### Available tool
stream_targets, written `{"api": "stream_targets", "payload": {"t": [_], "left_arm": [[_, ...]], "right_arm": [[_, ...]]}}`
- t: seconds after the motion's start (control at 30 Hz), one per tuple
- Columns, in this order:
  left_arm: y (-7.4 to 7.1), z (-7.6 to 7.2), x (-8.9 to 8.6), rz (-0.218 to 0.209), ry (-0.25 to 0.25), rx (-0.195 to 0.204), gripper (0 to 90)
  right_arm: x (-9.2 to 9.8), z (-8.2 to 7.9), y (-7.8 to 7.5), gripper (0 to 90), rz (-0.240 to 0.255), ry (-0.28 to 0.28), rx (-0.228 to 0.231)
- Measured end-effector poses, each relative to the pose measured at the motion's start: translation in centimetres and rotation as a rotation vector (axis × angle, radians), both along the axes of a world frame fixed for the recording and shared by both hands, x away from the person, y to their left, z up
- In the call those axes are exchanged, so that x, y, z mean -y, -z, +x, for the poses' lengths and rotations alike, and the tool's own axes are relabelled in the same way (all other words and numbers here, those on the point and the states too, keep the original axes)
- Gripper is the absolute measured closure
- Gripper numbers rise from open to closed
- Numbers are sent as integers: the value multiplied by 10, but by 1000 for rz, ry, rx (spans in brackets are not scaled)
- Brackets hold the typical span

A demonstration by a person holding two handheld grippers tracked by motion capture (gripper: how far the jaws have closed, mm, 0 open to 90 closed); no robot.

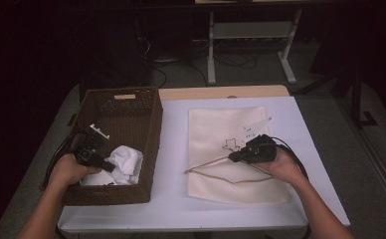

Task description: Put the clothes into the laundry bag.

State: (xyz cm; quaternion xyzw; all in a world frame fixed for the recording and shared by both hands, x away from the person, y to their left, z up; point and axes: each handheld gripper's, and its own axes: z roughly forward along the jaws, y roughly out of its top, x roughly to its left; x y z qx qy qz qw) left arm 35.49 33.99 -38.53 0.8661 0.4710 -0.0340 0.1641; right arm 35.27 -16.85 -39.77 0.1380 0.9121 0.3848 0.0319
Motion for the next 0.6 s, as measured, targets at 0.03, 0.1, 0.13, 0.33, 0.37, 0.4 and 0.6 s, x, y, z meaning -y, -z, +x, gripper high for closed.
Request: {"api": "stream_targets", "payload": {"t": [0.03,0.1,0.13,0.33,0.37,0.4,0.6], "left_arm": [[-2,0,-1,-16,-7,1,783],[-6,0,-4,-49,-20,6,783],[-9,-1,-6,-75,-28,8,783],[-24,-6,-14,-158,-40,41,783],[-27,-8,-16,-177,-44,47,783],[-27,-8,-16,-177,-44,47,783],[-46,-16,-30,-295,-73,97,783]], "right_arm": [[1,0,0,871,3,2,0],[2,0,-1,871,6,3,3],[2,0,-1,871,9,5,5],[3,1,-3,871,21,13,1],[3,1,-3,871,21,12,4],[3,1,-3,871,21,12,4],[3,1,-5,873,24,14,0]]}}
